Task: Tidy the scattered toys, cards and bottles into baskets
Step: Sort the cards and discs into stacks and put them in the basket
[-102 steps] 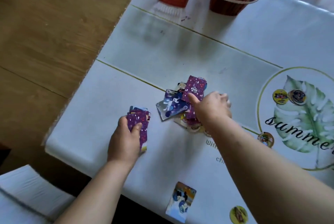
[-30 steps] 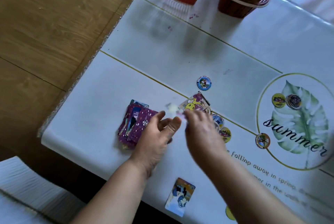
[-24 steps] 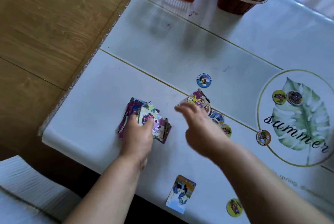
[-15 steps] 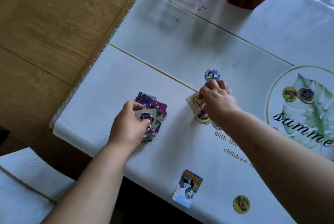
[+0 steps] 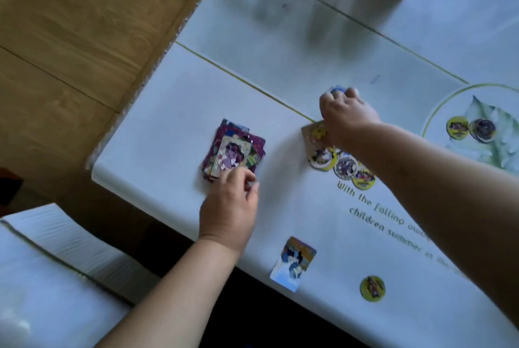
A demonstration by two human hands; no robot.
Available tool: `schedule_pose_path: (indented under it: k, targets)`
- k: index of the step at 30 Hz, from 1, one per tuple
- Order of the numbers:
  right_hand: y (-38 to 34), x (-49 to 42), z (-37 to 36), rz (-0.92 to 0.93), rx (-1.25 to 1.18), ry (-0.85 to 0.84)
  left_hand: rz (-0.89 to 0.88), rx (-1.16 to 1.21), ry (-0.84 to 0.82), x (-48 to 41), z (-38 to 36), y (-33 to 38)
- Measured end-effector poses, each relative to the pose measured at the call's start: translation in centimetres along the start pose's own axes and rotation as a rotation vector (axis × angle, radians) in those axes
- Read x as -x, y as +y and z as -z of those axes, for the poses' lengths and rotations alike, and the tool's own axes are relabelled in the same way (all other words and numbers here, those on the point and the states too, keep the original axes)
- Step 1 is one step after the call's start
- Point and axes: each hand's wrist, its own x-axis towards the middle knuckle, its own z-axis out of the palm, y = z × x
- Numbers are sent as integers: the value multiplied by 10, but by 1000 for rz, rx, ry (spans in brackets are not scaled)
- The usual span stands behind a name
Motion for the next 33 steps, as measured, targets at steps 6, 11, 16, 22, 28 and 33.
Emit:
schedule_pose_path:
  k: [6,11,16,22,28,33]
  targets:
    - [5,61,-8,-111,-332,201,-213,-230,-480,70,-46,10]
    - [6,141,-48,-401,-776,108,-320,-453,-542,77,-73,9]
    - [-17,174,-72,-572,-1212,-33,-197,-290,-518,47,-48,26]
    - [-86,135,-43,-558,-1687,-106,-6,-103,-223,-29,34,11]
    - [-107,97,-43,-533,-1453,-44,-129,-289,-181,-72,44,1]
    - [-12,134,-72,-729,-923,249,-274,-179,-50,-42,9,25]
